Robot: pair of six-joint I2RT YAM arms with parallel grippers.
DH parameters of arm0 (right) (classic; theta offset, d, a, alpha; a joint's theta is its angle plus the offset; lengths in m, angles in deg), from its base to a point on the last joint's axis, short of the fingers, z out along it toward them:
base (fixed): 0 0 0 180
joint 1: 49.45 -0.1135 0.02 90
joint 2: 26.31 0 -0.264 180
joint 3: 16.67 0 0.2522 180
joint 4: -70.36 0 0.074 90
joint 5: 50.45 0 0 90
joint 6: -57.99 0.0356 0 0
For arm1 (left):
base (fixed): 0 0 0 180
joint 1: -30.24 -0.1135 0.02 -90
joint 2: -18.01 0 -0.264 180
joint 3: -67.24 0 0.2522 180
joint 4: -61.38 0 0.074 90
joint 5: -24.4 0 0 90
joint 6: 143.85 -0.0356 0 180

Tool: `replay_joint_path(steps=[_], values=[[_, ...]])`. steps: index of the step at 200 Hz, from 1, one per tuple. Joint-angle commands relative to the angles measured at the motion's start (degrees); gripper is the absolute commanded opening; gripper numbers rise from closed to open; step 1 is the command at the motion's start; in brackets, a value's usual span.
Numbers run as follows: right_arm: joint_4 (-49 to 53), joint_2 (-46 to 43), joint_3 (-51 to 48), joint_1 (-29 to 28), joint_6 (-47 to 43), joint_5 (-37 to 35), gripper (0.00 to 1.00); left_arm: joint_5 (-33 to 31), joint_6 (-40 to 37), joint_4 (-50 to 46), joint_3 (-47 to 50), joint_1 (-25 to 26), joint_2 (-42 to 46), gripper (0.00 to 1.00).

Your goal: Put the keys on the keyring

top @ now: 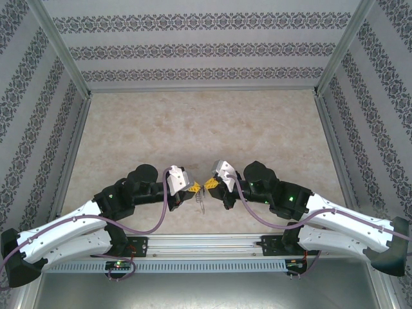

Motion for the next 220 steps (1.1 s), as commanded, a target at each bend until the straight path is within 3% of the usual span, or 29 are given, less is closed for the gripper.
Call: replay_joint_path(steps=[1,220], values=[[0.8,0.5,2.0,0.0,1.3,-4.0,0.00,0.9,-1.6,-0.1,-1.6,1.3,1.4,0.00],[-0.4,3.4,4.4,-0.1,4.4,-2.7,0.00,-0.1,-2.1,-0.2,-1.1,2.5,2.1,0.00]])
